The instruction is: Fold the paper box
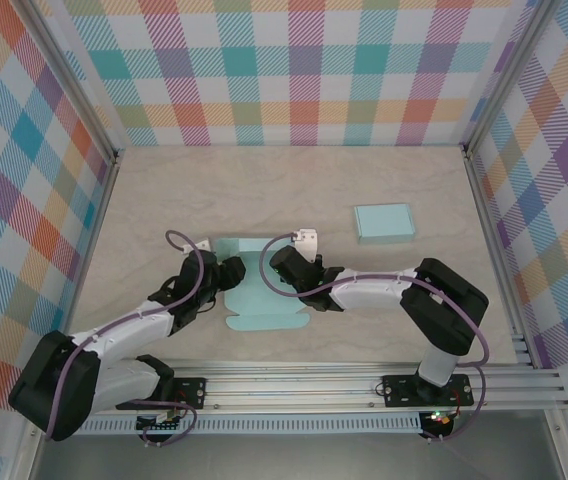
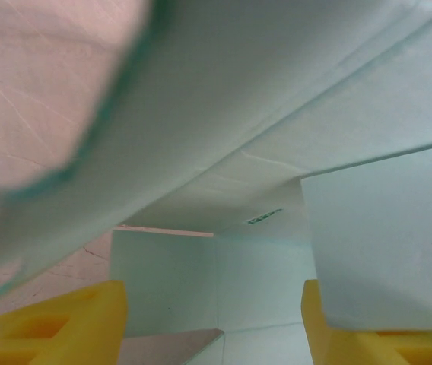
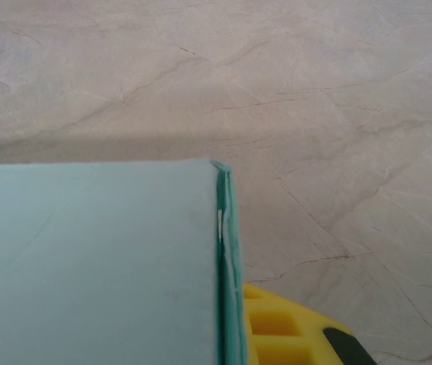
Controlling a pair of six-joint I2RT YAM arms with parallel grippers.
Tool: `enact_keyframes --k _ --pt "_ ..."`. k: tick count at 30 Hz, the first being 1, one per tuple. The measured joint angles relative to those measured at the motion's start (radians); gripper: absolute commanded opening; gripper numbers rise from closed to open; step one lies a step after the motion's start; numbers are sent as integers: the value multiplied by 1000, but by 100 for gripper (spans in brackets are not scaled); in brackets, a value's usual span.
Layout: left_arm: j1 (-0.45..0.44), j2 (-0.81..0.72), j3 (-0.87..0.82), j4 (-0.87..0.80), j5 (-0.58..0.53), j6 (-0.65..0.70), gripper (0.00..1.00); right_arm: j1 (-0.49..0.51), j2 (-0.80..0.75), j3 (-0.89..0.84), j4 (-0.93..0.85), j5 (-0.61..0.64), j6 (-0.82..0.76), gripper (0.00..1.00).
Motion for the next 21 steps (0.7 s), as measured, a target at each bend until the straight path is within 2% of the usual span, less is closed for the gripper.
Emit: enact_keyframes --k 4,12,16,21 --pt "0 12 0 8 1 -5 63 0 0 0 0 0 0 0" --pt "0 -63 -6 -52 -55 -63 84 2 2 0 0 0 3 0" --pt "0 -88 -21 -61 -72 -69 84 4 3 0 1 -3 4 0" --pt "0 -40 -25 -44 -60 -72 84 6 15 7 4 -5 4 0"
